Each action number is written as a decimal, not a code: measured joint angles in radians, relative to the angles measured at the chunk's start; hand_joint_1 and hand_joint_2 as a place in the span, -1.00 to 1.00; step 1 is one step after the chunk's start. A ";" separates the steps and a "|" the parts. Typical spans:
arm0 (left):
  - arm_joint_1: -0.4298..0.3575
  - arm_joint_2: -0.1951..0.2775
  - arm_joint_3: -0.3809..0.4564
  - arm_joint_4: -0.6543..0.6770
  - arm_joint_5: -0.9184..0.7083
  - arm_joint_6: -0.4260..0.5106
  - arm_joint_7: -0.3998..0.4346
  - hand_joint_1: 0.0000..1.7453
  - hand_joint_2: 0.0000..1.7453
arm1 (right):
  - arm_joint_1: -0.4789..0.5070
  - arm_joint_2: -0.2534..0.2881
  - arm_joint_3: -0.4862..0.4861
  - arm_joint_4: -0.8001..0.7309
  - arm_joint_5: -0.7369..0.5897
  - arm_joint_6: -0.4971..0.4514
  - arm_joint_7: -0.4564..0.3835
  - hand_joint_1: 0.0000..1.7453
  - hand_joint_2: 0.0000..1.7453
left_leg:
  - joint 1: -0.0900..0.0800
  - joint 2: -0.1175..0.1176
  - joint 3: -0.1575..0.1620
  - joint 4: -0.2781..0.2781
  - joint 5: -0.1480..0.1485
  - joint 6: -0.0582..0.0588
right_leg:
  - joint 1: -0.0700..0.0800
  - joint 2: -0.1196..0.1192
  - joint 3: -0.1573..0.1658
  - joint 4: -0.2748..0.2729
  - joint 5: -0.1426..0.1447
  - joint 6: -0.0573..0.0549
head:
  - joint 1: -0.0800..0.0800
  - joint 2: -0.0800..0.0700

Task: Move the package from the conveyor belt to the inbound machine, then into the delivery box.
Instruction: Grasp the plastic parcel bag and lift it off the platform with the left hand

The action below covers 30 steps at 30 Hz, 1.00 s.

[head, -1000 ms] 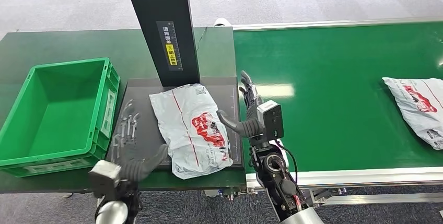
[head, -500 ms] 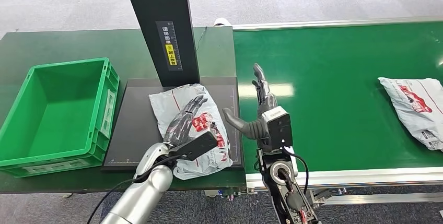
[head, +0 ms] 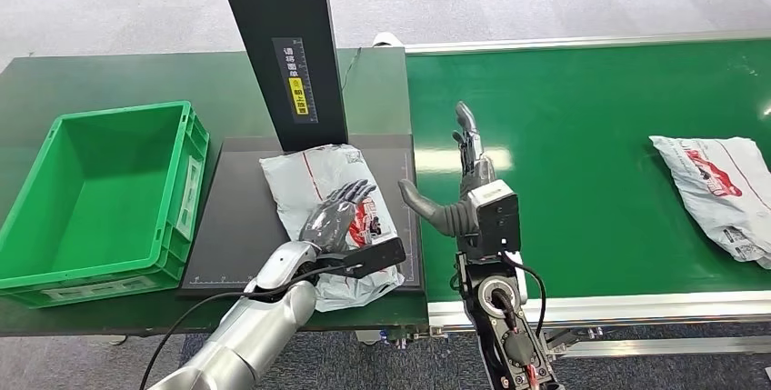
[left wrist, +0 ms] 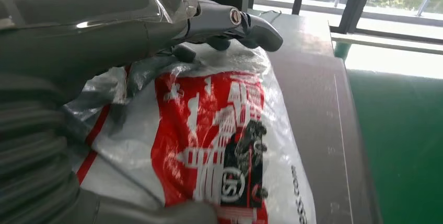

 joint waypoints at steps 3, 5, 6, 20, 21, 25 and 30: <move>0.004 0.000 0.007 0.002 -0.016 0.023 -0.007 1.00 1.00 | -0.001 0.000 -0.005 0.000 0.001 0.001 0.000 -1.00 1.00 | 0.000 0.000 0.000 0.000 0.000 0.000 | 0.000 0.000 0.000 0.000 0.000 0.000 | 0.000 0.000; 0.007 0.000 0.013 0.002 -0.026 0.039 -0.008 1.00 1.00 | 0.000 0.000 -0.008 0.000 0.004 0.002 0.001 -1.00 1.00 | 0.000 0.000 0.000 0.000 0.000 0.000 | 0.000 0.000 0.000 0.000 0.000 0.000 | 0.000 0.000; 0.009 0.001 0.017 0.002 -0.030 0.046 -0.009 1.00 1.00 | 0.001 0.000 -0.010 0.000 0.006 0.002 0.001 -1.00 1.00 | 0.000 0.000 0.000 0.000 0.000 0.000 | 0.000 0.000 0.000 0.000 0.000 0.000 | 0.000 0.000; 0.020 0.004 0.052 -0.002 -0.028 0.068 -0.020 1.00 1.00 | 0.013 0.000 -0.018 -0.007 0.016 0.004 0.002 -1.00 1.00 | 0.000 0.000 -0.001 0.000 0.000 0.000 | 0.000 0.000 -0.001 0.000 0.000 0.000 | 0.000 0.000; 0.023 0.004 0.059 -0.002 -0.025 0.075 -0.025 1.00 1.00 | 0.016 0.000 -0.018 -0.009 0.016 0.004 0.002 -1.00 1.00 | 0.000 0.000 -0.001 0.000 0.000 0.000 | 0.000 0.000 -0.001 0.000 0.000 0.000 | 0.000 0.000; 0.059 0.007 0.099 -0.022 0.016 0.180 -0.087 1.00 1.00 | 0.032 -0.003 -0.019 -0.026 0.018 0.004 0.000 -1.00 1.00 | 0.000 0.001 -0.001 0.000 0.000 0.000 | 0.000 0.000 -0.002 0.000 0.000 0.000 | 0.000 0.000; 0.151 0.028 0.158 -0.144 0.123 0.410 -0.276 1.00 1.00 | 0.056 -0.012 -0.020 -0.050 0.014 -0.003 -0.011 -1.00 1.00 | 0.000 0.001 -0.003 0.000 0.000 0.000 | 0.000 0.000 -0.003 0.000 0.000 0.000 | 0.000 0.000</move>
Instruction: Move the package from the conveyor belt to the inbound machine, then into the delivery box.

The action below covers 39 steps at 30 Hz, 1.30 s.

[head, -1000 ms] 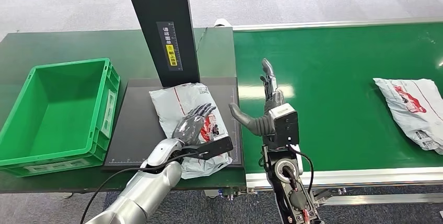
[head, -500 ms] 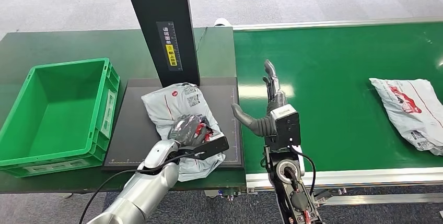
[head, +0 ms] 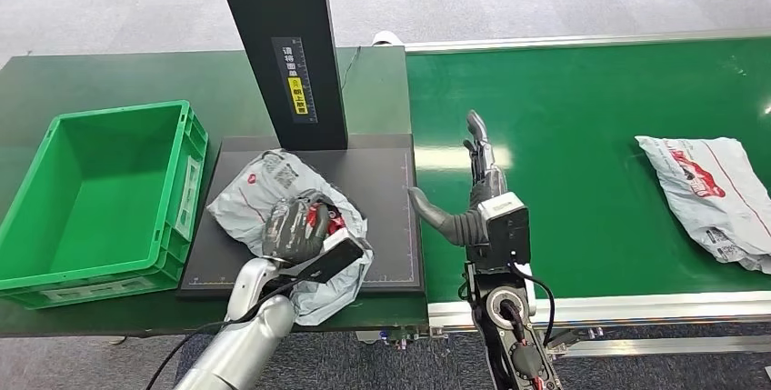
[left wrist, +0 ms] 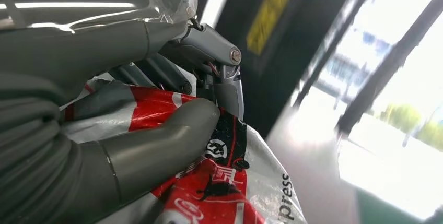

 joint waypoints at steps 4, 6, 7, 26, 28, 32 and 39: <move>0.102 0.016 0.043 -0.186 -0.004 0.122 -0.181 1.00 1.00 | 0.007 -0.003 0.000 -0.005 -0.008 -0.004 -0.011 -1.00 1.00 | 0.000 0.000 -0.001 0.000 0.000 0.000 | 0.000 0.000 -0.001 0.000 0.000 0.000 | 0.000 0.000; 0.156 0.007 0.098 -0.309 -0.060 0.134 -0.307 1.00 1.00 | 0.007 -0.003 0.000 -0.004 -0.015 -0.004 -0.014 -1.00 1.00 | 0.000 0.000 -0.002 0.000 0.000 0.000 | 0.000 0.000 -0.002 0.000 0.000 0.000 | 0.000 0.000; 0.182 -0.001 0.132 -0.375 -0.089 0.136 -0.357 1.00 1.00 | 0.007 -0.003 0.000 -0.004 -0.018 -0.005 -0.017 -1.00 1.00 | 0.000 0.000 -0.002 0.000 0.000 0.000 | 0.000 0.000 -0.002 0.000 0.000 0.000 | 0.000 0.000; 0.326 0.114 0.433 -0.818 -0.123 0.136 -0.259 1.00 1.00 | 0.135 -0.036 0.070 -0.080 0.063 -0.041 0.007 -1.00 1.00 | 0.001 0.000 -0.002 -0.001 -0.001 -0.001 | 0.001 0.000 -0.002 0.000 -0.002 -0.001 | 0.000 0.000; 0.352 0.133 0.436 -0.840 -0.115 0.136 -0.229 1.00 1.00 | 0.153 -0.042 0.084 -0.102 0.067 -0.047 0.017 -1.00 1.00 | 0.000 0.000 -0.002 -0.001 -0.001 -0.001 | 0.001 0.000 -0.002 0.000 -0.002 -0.001 | 0.000 0.000; 0.426 0.167 0.459 -0.905 -0.126 0.136 -0.158 1.00 1.00 | 0.180 -0.059 0.122 -0.149 0.077 -0.056 0.059 -1.00 1.00 | 0.001 0.000 -0.002 -0.001 -0.002 -0.001 | 0.001 0.000 -0.002 0.000 -0.002 -0.001 | 0.000 0.000; 0.499 0.237 0.467 -0.918 -0.194 0.118 0.018 1.00 1.00 | 0.177 -0.100 0.133 -0.194 0.035 -0.027 0.063 -1.00 1.00 | 0.001 0.000 -0.002 -0.001 -0.001 -0.001 | 0.001 -0.001 -0.002 0.000 -0.002 -0.001 | 0.000 0.000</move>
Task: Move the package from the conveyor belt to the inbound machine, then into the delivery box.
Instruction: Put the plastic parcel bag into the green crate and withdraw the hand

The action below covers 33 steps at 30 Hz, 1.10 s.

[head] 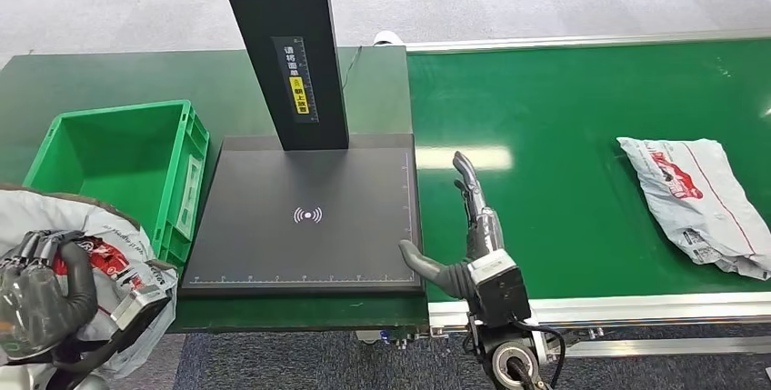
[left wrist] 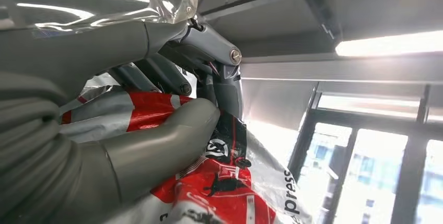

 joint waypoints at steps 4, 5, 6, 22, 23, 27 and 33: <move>-0.070 0.042 -0.021 0.053 0.005 -0.043 0.076 1.00 1.00 | -0.015 -0.019 -0.004 0.001 -0.028 -0.006 -0.021 -1.00 1.00 | 0.000 -0.001 0.001 0.000 0.001 0.000 | 0.000 -0.001 0.001 0.000 0.001 0.000 | 0.000 0.000; -0.109 0.058 -0.031 0.088 0.028 -0.054 0.089 1.00 1.00 | -0.021 -0.022 -0.004 0.002 -0.035 -0.011 -0.025 -1.00 1.00 | 0.000 -0.002 0.001 0.000 0.002 0.000 | 0.000 -0.001 0.001 0.000 0.001 0.000 | 0.000 0.000; -0.153 0.074 -0.041 0.128 0.051 -0.065 0.098 1.00 1.00 | -0.028 -0.025 -0.005 0.004 -0.043 -0.016 -0.028 -1.00 1.00 | 0.000 -0.002 0.001 0.000 0.002 0.000 | 0.000 -0.001 0.001 0.000 0.001 0.000 | 0.000 0.000; -0.657 0.148 -0.211 0.795 -0.216 -0.251 0.520 1.00 1.00 | -0.067 -0.014 -0.046 0.023 0.013 -0.004 0.002 -1.00 1.00 | 0.000 0.000 0.000 0.000 0.003 -0.001 | 0.000 -0.001 0.000 0.001 0.002 -0.001 | 0.000 0.000; -0.677 0.155 -0.210 0.833 -0.233 -0.252 0.543 1.00 1.00 | -0.067 -0.012 -0.046 0.024 0.019 0.001 0.004 -1.00 1.00 | 0.001 0.000 0.000 0.000 0.003 -0.001 | 0.001 0.000 0.000 0.001 0.002 -0.001 | 0.000 0.000; -0.732 0.188 -0.186 0.950 -0.262 -0.230 0.583 1.00 1.00 | -0.067 -0.007 -0.047 0.027 0.025 0.007 0.007 -1.00 1.00 | 0.001 0.000 0.000 0.000 0.003 -0.001 | 0.001 0.000 0.000 0.001 0.002 -0.001 | 0.000 0.000; -0.771 0.223 -0.107 1.041 -0.227 -0.187 0.551 -0.13 1.00 | -0.058 -0.005 -0.048 0.027 0.027 0.007 0.008 -1.00 1.00 | 0.001 0.000 0.000 0.000 0.003 -0.001 | 0.001 0.000 -0.001 0.001 0.002 -0.001 | 0.000 0.000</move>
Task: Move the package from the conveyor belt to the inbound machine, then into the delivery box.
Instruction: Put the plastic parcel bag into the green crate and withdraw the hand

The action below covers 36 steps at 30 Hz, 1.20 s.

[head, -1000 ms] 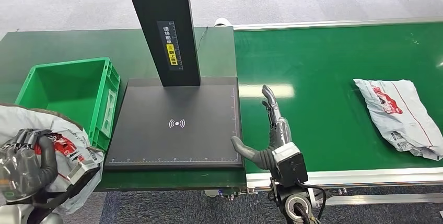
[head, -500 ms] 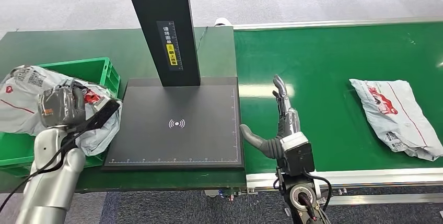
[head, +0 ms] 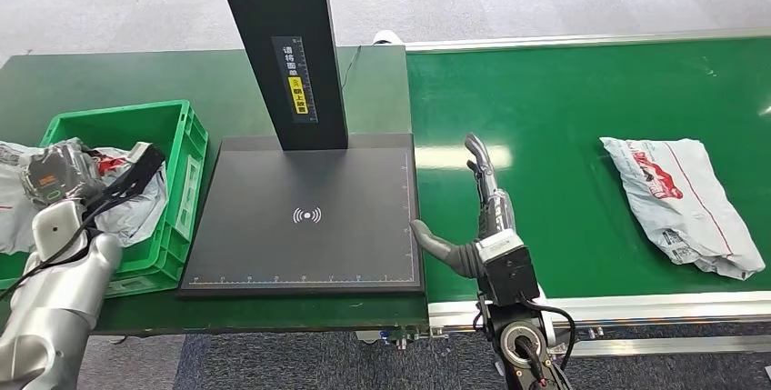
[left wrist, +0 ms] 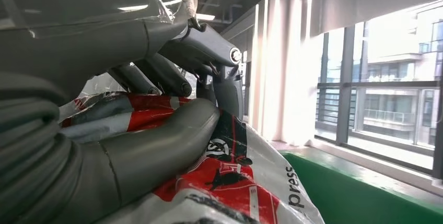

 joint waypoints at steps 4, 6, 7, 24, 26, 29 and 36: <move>-0.017 0.004 0.043 0.020 0.021 0.002 -0.046 -1.00 1.00 | 0.006 0.001 -0.003 0.000 0.004 0.000 0.001 -1.00 1.00 | 0.000 0.000 0.000 0.000 0.000 0.000 | 0.000 0.000 0.000 0.000 0.000 0.000 | 0.000 0.000; -0.020 0.001 0.056 0.025 0.044 -0.008 -0.086 -1.00 1.00 | 0.006 0.003 -0.004 0.001 0.006 0.000 0.001 -1.00 1.00 | 0.000 0.000 0.000 0.000 0.000 0.000 | 0.000 0.000 0.000 0.000 0.000 0.000 | 0.000 0.000; -0.020 -0.005 0.063 0.027 0.069 -0.024 -0.120 -1.00 1.00 | 0.005 0.005 -0.004 0.002 0.007 0.000 0.001 -1.00 1.00 | 0.000 0.000 0.000 0.000 0.000 0.000 | 0.000 0.000 0.000 0.000 0.000 0.000 | 0.000 0.000; 0.173 -0.194 0.062 -0.258 0.885 0.129 -0.782 -1.00 1.00 | -0.003 0.009 -0.008 0.030 -0.024 -0.007 -0.029 -1.00 1.00 | 0.000 0.000 0.000 0.000 -0.001 0.000 | 0.000 0.000 0.000 0.000 0.000 0.000 | 0.000 0.000; 0.233 -0.217 0.029 -0.344 0.990 0.146 -0.838 -1.00 1.00 | -0.006 0.009 -0.008 0.037 -0.037 -0.012 -0.040 -1.00 1.00 | 0.000 0.000 0.000 0.000 -0.001 0.000 | 0.000 0.000 0.000 0.000 0.000 0.000 | 0.000 0.000; 0.326 -0.255 -0.027 -0.471 1.105 0.156 -0.899 -1.00 1.00 | -0.008 0.009 -0.008 0.046 -0.050 -0.018 -0.050 -1.00 1.00 | -0.001 0.000 0.000 0.000 -0.001 0.000 | -0.001 0.000 0.000 0.000 0.000 0.000 | 0.000 0.000; 0.433 -0.302 -0.101 -0.638 1.155 0.165 -0.922 -1.00 1.00 | -0.010 0.009 -0.008 0.061 -0.056 -0.020 -0.055 -1.00 1.00 | 0.000 0.000 0.000 0.000 -0.001 0.000 | -0.001 0.000 0.000 0.000 0.000 0.000 | 0.000 0.000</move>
